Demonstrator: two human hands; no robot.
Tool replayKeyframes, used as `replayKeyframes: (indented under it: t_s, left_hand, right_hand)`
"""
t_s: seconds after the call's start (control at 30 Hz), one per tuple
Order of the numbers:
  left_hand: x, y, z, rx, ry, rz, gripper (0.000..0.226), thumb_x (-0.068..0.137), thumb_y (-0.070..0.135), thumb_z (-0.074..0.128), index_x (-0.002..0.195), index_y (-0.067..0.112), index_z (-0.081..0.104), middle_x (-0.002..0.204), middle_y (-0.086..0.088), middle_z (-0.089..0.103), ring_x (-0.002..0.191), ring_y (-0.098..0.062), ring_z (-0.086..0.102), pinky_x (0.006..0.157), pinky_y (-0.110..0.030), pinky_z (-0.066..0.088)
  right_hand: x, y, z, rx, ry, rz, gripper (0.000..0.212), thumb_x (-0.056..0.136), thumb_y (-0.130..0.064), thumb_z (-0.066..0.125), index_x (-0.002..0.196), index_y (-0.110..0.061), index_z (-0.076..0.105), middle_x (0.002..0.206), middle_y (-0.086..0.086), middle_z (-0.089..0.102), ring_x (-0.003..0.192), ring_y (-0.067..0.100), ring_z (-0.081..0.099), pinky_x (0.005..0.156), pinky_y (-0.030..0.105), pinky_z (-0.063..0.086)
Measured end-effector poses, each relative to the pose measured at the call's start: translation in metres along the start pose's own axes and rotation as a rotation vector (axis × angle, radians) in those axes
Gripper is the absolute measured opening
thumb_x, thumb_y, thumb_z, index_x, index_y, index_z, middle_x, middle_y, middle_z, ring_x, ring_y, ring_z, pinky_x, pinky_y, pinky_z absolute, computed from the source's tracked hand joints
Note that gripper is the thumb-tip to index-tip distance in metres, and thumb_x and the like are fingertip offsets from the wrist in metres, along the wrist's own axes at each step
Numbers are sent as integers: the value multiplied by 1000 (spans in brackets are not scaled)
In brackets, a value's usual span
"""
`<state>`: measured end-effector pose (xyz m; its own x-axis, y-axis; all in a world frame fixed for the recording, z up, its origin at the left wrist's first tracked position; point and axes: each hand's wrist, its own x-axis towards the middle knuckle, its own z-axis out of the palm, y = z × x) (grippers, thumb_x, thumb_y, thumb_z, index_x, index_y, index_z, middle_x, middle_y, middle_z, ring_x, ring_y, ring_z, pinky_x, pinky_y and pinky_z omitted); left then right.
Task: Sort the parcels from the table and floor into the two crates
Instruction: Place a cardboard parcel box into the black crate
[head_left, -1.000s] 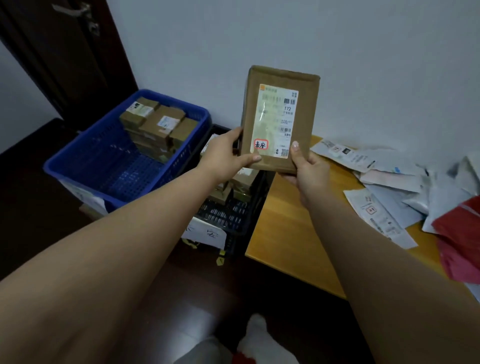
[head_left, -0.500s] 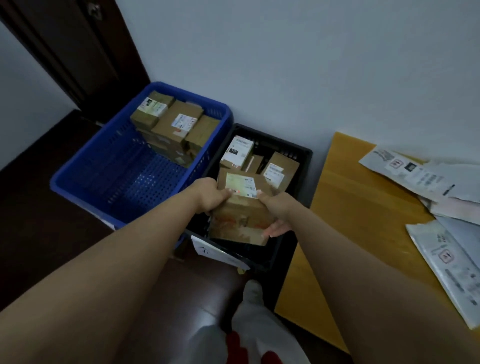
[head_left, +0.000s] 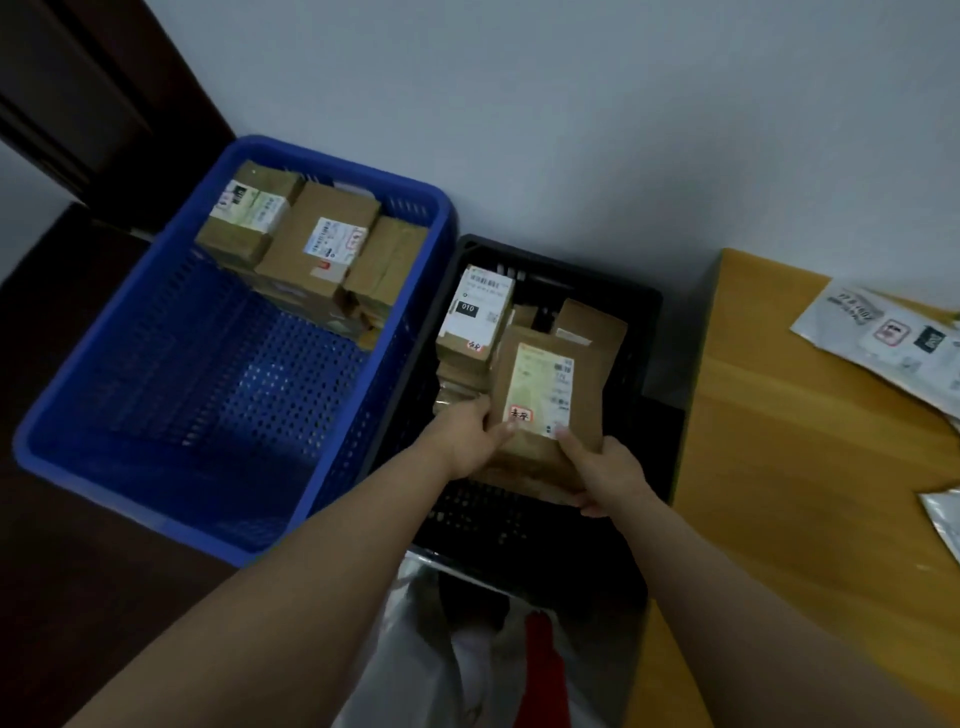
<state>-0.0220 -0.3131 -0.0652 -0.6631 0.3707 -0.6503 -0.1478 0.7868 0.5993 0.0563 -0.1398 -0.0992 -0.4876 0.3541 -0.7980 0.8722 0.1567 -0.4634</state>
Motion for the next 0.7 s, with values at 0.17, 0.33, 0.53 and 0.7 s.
replayKeyframes:
  t_s: [0.17, 0.33, 0.53, 0.7]
  left_hand:
    - [65, -8, -18, -21, 6, 65, 62, 99, 44, 45, 151, 13, 32, 151, -8, 40, 137, -24, 39, 113, -34, 34]
    - [132, -22, -40, 322, 299, 111, 61, 100, 36, 46, 147, 2, 28, 152, -21, 28, 140, -35, 25, 112, -42, 29]
    - [185, -32, -24, 799, 323, 56, 80, 98, 57, 34, 154, 14, -2, 155, -28, -20, 143, -42, -21, 117, -52, -3]
    - [201, -44, -2, 661, 320, 70, 68, 99, 27, 49, 153, 24, 9, 153, -29, -24, 144, -43, -17, 119, -51, 4]
  right_hand:
    - [45, -11, 15, 260, 215, -67, 59, 83, -58, 63, 125, -17, 54, 116, 6, 62, 102, 30, 64, 84, 47, 56]
    - [79, -23, 24, 331, 381, -131, 58, 85, -55, 63, 131, -21, 54, 110, -4, 60, 109, 24, 60, 96, 45, 51]
    - [98, -28, 31, 304, 451, -203, 59, 86, -55, 62, 133, -21, 53, 112, -6, 62, 109, 19, 59, 95, 34, 47]
    - [101, -18, 31, 317, 458, -228, 61, 83, -56, 64, 133, -23, 54, 110, -7, 64, 105, 15, 61, 91, 31, 49]
